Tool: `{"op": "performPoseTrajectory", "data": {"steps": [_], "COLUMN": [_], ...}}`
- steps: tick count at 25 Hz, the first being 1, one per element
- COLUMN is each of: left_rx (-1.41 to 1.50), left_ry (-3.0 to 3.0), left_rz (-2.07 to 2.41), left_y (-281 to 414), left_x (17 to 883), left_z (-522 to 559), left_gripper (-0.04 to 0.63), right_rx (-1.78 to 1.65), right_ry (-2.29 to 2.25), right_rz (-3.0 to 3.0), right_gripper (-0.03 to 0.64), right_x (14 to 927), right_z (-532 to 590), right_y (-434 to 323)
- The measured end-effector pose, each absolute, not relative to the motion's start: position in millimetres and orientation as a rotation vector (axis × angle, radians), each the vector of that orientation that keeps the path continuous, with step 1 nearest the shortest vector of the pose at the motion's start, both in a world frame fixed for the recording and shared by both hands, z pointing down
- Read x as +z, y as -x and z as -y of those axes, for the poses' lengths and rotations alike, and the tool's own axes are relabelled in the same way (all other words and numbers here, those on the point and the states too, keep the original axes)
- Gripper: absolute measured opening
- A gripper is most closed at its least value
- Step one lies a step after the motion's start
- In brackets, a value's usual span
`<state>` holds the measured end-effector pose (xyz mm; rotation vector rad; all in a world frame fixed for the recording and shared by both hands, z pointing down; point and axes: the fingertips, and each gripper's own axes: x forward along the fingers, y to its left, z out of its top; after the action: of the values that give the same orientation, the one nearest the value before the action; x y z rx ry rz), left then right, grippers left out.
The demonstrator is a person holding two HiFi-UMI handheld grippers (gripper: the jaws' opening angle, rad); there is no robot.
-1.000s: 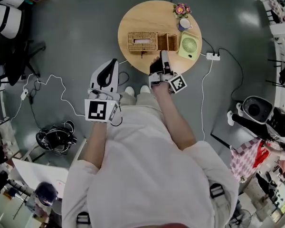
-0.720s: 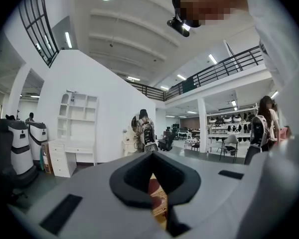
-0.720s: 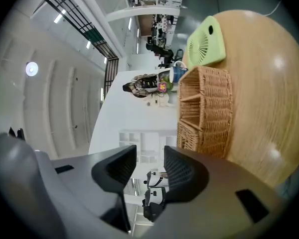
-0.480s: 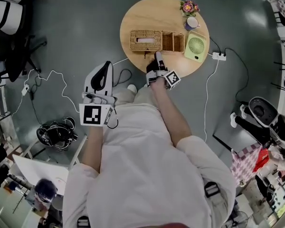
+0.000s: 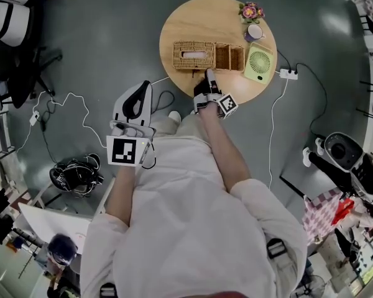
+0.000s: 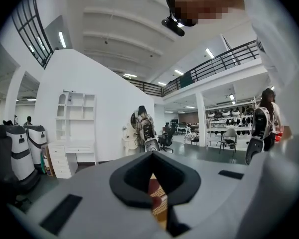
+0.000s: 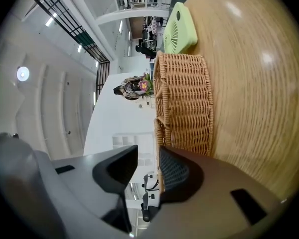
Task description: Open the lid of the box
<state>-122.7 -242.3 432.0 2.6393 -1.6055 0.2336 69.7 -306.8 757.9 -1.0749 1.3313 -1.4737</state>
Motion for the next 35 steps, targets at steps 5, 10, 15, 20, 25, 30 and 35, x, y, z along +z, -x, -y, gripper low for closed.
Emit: {"op": "performPoseTrajectory", "data": {"steps": [5,10,15,20,25,30,35], "left_rx": [0.218,0.208,0.199,0.185,0.177,0.181,0.196], "left_ry": [-2.634,-2.626,-2.611,-2.589,-2.568,-2.543,-2.519], "left_rz": [1.595,1.607,1.626,1.659,1.683,1.707,1.740], "left_y": [125.1,127.9,130.0,130.4,128.6,134.1,138.7], "left_x": [429.7,427.0,422.7,418.4,415.7,413.2,412.3], "left_z": [245.0,251.1,259.9,270.5,277.7,284.8,285.9], "left_gripper": [-0.005,-0.005,-0.005,-0.005,-0.005,-0.005,-0.005], "right_rx": [-1.449,-1.420,-1.373,-1.344,-1.338,-1.332,-1.348], "right_ry": [1.052,1.032,1.012,0.996,0.983,1.028,1.056], "right_rz": [-1.360,-1.400,-1.462,-1.500,-1.508,-1.480,-1.451], "right_gripper": [0.121,0.098,0.046,0.000,0.000,0.000,-0.002], "right_x": [742.8,728.2,701.1,680.2,661.1,653.4,667.3], "right_z": [311.4,321.4,343.1,369.5,403.6,448.0,492.7], "right_y": [-68.8,-69.2,-68.4,-69.6,-69.3,-68.4,-70.1]}}
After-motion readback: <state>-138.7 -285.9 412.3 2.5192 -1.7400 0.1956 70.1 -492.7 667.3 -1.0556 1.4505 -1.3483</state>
